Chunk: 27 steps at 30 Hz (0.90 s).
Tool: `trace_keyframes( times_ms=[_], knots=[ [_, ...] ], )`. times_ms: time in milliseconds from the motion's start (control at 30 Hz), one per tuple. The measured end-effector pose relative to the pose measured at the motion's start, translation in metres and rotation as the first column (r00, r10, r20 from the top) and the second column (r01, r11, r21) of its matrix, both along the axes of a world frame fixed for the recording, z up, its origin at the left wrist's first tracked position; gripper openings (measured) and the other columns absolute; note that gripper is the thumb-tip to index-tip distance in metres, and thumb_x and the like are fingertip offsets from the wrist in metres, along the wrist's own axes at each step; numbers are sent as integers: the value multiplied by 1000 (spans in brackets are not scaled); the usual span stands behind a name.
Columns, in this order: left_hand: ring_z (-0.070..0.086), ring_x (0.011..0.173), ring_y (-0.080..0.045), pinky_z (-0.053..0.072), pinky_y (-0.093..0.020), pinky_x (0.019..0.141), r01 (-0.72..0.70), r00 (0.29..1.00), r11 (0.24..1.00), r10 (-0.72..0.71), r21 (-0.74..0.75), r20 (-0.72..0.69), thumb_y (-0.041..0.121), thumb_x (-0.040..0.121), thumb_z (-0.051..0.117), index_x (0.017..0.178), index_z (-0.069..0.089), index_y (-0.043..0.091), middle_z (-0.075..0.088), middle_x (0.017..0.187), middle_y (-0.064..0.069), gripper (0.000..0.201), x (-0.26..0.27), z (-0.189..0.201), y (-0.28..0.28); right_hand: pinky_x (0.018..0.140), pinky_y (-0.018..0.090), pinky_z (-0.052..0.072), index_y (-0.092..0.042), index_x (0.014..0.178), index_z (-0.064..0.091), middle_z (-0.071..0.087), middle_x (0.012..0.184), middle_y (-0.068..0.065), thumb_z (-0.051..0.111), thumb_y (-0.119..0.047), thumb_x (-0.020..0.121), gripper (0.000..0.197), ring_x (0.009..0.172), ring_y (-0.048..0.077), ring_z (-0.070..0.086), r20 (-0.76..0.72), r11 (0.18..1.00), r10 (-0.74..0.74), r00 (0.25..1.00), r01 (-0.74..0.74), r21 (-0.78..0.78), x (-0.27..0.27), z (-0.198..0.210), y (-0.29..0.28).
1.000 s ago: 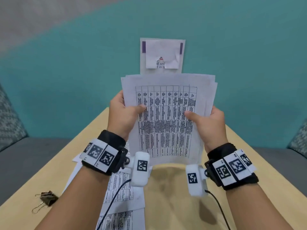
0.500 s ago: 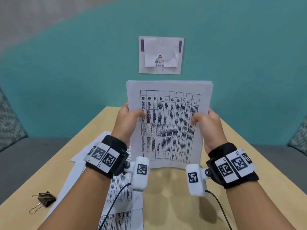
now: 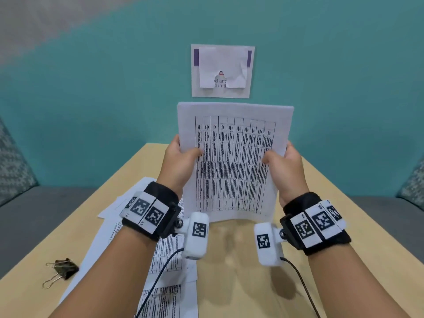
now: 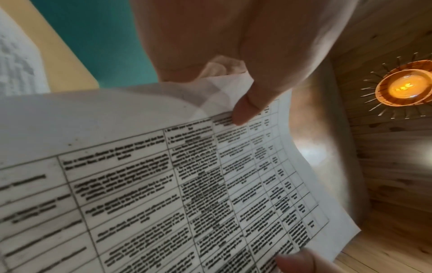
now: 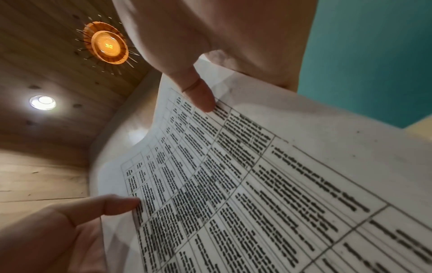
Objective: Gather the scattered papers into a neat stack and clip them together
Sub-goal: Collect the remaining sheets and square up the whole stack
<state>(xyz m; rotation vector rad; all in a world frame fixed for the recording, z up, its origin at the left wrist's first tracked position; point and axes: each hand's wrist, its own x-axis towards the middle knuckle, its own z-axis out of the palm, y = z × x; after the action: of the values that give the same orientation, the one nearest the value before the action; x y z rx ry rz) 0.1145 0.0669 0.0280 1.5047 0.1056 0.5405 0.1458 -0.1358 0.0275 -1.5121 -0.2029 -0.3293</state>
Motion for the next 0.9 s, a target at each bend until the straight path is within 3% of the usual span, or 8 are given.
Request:
trace_keyframes(
  times_ms=[200,367,500,600,667,767,833,900],
  knots=[
    [67,111,-30,54,-41,95,69,984,994,-54,86,-168,-12,86,61,126,60,16,72,118,-4,49,6,-32,6,91,38,52,-19,115,62,70,107,-4,51,0,90,33,98,19,64,-166,997,35,986,-46,-67,11,-31,-4],
    [69,94,-18,57,-34,84,17,999,991,-11,134,-41,-14,90,59,122,58,19,71,105,1,46,-7,-3,13,77,33,52,-17,113,61,69,110,1,55,-5,89,27,93,20,64,-106,996,74,992,-80,-50,8,-12,-2],
    [67,95,-21,58,-35,86,-158,984,987,158,-8,85,-18,87,60,120,55,15,68,104,-2,47,-23,26,46,75,37,47,-23,106,56,62,104,2,51,-23,88,19,89,18,59,-136,998,25,990,-18,52,-6,1,3],
    [64,97,-24,56,-38,90,-256,963,954,266,-158,47,-19,85,60,119,57,11,66,98,-1,45,-26,30,73,71,34,47,-17,107,61,66,94,7,45,-28,97,22,74,20,62,-368,968,99,925,-175,-178,-22,-4,19],
    [64,94,-22,54,-42,97,-300,953,932,301,-202,-22,-18,84,62,122,57,7,66,98,-3,45,-30,29,83,67,31,46,-13,107,60,65,85,7,47,-28,99,21,69,21,61,-473,873,131,872,-327,-361,-33,-13,34],
    [58,116,-25,43,-42,110,-350,936,909,330,-225,-123,-14,85,63,143,44,3,61,125,-7,64,-39,20,88,69,33,50,-8,118,59,67,92,7,49,-35,100,33,79,23,64,-473,699,132,871,-420,-579,-44,-31,57],
    [59,108,-20,41,-36,104,-335,938,915,302,-226,-169,-14,89,59,148,41,5,59,122,-4,64,-45,9,90,81,39,53,-9,119,60,68,106,9,40,-43,104,42,93,26,64,-505,770,171,846,-434,-467,-47,-36,68],
    [59,93,-16,45,-36,101,-299,943,934,260,-194,-206,-15,91,57,140,49,6,63,110,-3,55,-53,2,91,94,47,52,-13,113,62,67,114,11,33,-49,105,46,99,27,62,-508,923,224,832,-348,-163,-48,-30,71]
  ],
)
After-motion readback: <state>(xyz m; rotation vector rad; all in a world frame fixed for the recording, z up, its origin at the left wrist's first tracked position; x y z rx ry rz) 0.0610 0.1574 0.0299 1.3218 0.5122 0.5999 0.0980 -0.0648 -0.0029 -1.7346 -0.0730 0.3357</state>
